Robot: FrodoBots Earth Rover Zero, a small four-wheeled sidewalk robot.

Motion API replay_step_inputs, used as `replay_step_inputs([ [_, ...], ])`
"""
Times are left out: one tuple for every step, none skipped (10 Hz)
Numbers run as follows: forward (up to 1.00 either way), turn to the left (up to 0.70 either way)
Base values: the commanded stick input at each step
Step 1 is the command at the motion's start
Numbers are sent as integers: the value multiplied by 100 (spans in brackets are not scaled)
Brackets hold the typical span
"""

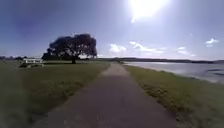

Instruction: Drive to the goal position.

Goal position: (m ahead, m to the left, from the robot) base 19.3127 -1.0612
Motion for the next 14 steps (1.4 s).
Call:
replay_step_inputs([
  [70, 5],
  [70, 5],
  [70, 5],
  [70, 5],
  [70, 5],
  [70, 5],
  [70, 5],
  [70, 5],
  [70, 34],
  [70, 9],
  [70, 5],
  [70, 5],
  [70, 5],
  [70, 5],
])
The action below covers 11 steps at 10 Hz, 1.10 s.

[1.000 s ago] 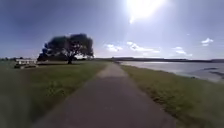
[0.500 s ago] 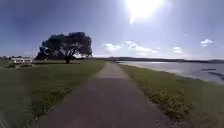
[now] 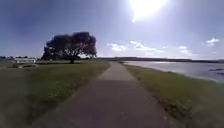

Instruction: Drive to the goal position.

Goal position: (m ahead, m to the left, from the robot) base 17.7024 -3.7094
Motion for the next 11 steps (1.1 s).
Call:
replay_step_inputs([
  [70, 5],
  [70, 5],
  [70, 5],
  [70, 5],
  [70, 5],
  [70, 5],
  [70, 5],
  [70, 5],
  [70, 5],
  [70, 5],
  [70, 5],
])
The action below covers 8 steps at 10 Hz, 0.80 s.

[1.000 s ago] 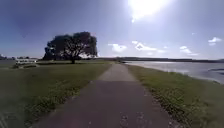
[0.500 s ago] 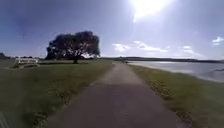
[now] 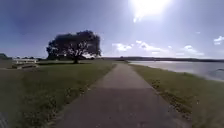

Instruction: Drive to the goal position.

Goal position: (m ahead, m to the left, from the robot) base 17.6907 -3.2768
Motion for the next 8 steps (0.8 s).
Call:
replay_step_inputs([
  [70, 3],
  [70, -9],
  [70, -14],
  [70, 2],
  [70, 5],
  [70, 5],
  [70, 5],
  [70, 5],
])
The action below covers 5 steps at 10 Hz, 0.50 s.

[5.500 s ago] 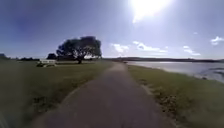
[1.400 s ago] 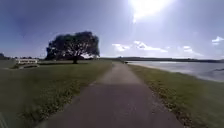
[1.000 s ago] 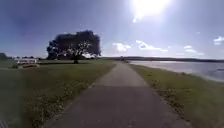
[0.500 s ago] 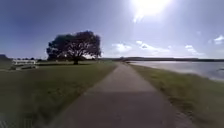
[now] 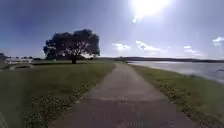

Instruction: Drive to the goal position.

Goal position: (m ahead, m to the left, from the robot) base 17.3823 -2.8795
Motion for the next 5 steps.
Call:
replay_step_inputs([
  [70, 5],
  [70, 5],
  [70, 5],
  [70, 5],
  [70, 5],
])
